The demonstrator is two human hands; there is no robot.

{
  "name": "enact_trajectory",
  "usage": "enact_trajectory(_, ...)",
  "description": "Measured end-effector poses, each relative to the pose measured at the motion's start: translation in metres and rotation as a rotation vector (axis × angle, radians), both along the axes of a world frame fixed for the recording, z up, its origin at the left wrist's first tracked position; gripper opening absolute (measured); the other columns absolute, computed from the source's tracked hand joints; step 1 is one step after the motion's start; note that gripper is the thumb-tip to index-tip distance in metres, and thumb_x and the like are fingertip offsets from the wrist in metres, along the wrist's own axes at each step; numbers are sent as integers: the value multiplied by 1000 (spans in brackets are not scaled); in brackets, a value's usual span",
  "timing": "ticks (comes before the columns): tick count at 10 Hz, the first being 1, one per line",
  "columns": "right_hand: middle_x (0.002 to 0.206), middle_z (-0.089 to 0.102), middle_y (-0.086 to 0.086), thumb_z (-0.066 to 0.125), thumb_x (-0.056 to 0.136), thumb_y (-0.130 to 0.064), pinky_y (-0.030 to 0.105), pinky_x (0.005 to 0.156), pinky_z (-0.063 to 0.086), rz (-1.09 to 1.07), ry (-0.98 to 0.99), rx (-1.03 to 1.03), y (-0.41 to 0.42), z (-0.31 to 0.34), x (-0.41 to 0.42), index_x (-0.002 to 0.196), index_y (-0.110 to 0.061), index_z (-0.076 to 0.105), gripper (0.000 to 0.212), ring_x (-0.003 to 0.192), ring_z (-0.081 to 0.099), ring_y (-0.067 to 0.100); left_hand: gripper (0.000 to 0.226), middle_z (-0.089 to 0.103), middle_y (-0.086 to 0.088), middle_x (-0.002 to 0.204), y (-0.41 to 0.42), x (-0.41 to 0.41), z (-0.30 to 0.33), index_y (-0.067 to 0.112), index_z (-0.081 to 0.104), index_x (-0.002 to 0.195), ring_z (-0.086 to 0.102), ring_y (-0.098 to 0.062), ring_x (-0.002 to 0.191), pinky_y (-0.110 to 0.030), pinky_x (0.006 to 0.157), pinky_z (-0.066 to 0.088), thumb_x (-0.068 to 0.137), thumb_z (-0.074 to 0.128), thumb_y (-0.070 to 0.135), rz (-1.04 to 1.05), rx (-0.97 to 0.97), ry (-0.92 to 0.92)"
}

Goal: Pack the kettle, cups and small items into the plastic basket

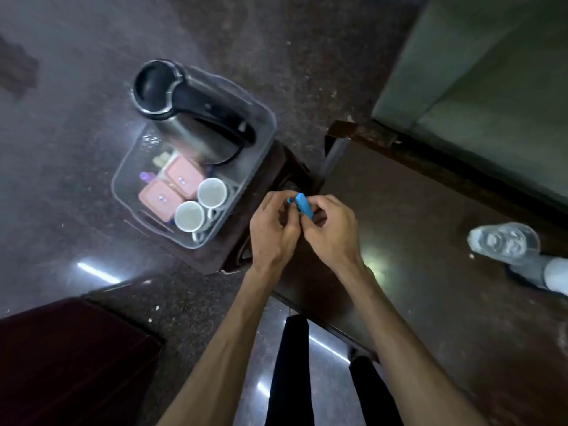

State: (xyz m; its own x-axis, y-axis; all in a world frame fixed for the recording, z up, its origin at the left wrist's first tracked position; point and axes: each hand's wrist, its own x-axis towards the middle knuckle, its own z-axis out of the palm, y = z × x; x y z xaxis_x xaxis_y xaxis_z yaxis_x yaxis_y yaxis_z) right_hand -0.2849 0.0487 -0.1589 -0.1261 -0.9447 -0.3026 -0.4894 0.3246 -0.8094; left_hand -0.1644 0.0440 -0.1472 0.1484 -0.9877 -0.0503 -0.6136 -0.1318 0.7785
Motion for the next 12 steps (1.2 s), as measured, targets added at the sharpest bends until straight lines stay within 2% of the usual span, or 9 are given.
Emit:
enact_trajectory(1, 97, 74, -4, 77, 83, -23, 39, 77, 61, 77, -30, -45, -27, 15, 62, 110, -19, 75, 27, 83, 71, 15, 19, 74, -3, 97, -17, 59, 9, 10, 74, 103, 69, -22, 86, -45, 79, 57, 89, 64, 1, 133, -37, 14)
enact_trajectory(3, 90, 81, 0, 80, 87, -30, 4, 62, 48, 95, -184, 31, -76, 28, 181, 110, -15, 76, 27, 75, 73, 4, 24, 75, -7, 102, -53, 161, 17, 7, 75, 111, 70, -15, 83, -33, 73, 60, 91, 64, 11, 381, -37, 20)
enact_trajectory(4, 92, 81, 4, 80, 87, -32, 30, 79, 59, 39, -214, 166, -98, 26, 228, 106, -17, 74, 25, 86, 76, 19, 32, 74, -1, 104, -74, 204, 13, 8, 73, 122, 69, -13, 88, -12, 74, 53, 91, 63, 8, 402, 34, 15)
enact_trajectory(5, 96, 81, 5, 80, 83, -31, 40, 87, 59, -41, -222, 260, -117, 21, 262, 101, -16, 74, 24, 92, 75, 24, 33, 75, 0, 103, -95, 236, 8, 7, 76, 119, 67, -10, 90, -18, 83, 56, 89, 62, 6, 378, 116, -8)
enact_trajectory(6, 91, 79, 3, 80, 81, -25, 33, 76, 59, -91, -238, 330, -130, 16, 284, 91, -18, 73, 14, 88, 75, 24, 36, 78, -3, 111, -109, 255, 6, 11, 76, 121, 69, -11, 96, -28, 95, 56, 88, 60, 10, 319, 192, -74)
enact_trajectory(7, 100, 77, 1, 76, 83, -19, 24, 72, 46, -91, -215, 365, -131, 12, 294, 104, -15, 74, 21, 96, 72, 24, 38, 78, -6, 116, -115, 266, 6, 14, 74, 124, 72, -20, 105, -39, 102, 56, 88, 61, 13, 264, 260, -82)
enact_trajectory(9, 97, 80, -1, 70, 81, -11, 31, 87, 57, -18, -177, 311, -118, 14, 276, 98, -17, 75, 18, 93, 73, 18, 31, 77, -8, 114, -99, 258, 0, 5, 76, 116, 72, -23, 98, -45, 93, 58, 87, 64, 3, 241, 209, -24)
enact_trajectory(10, 85, 78, -7, 67, 83, -11, 25, 78, 58, -87, -254, 246, -107, 18, 253, 87, -22, 74, 14, 84, 74, 11, 27, 78, -6, 108, -84, 237, -1, 6, 76, 111, 73, -22, 92, -46, 86, 60, 87, 65, 9, 233, 139, -13)
enact_trajectory(12, 98, 81, -3, 65, 93, -17, 30, 89, 62, -181, -258, 127, -92, 24, 193, 111, -15, 78, 22, 91, 76, 7, 18, 77, -3, 104, -68, 166, 5, 11, 77, 106, 72, -21, 95, -48, 83, 59, 93, 65, 12, 111, -10, 28)
